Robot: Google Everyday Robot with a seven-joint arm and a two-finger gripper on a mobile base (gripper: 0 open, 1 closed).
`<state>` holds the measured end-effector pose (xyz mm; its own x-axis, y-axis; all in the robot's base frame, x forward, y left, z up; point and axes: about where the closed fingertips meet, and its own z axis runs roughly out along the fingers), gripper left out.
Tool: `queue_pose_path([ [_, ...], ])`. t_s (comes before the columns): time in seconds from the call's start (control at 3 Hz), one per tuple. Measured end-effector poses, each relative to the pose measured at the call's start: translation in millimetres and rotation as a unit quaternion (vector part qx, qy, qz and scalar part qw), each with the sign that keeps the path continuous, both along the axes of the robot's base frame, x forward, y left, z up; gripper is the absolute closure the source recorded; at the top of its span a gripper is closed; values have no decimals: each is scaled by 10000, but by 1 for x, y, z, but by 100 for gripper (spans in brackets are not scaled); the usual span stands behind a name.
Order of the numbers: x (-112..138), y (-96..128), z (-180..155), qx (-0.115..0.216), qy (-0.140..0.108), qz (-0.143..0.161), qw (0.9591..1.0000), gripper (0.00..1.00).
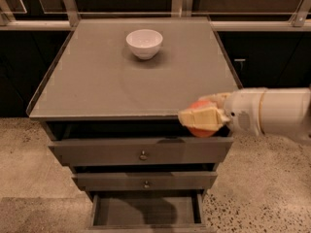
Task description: Place apple into bottom drawer
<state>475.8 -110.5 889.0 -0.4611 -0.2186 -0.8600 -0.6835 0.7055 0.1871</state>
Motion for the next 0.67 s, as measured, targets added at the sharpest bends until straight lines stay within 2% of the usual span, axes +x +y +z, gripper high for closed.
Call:
queue_pose_path([
  [0.33, -11, -7, -15, -4, 156, -88, 9998, 100],
  [0.67, -10, -6, -13, -5, 142, -78, 9999, 100],
])
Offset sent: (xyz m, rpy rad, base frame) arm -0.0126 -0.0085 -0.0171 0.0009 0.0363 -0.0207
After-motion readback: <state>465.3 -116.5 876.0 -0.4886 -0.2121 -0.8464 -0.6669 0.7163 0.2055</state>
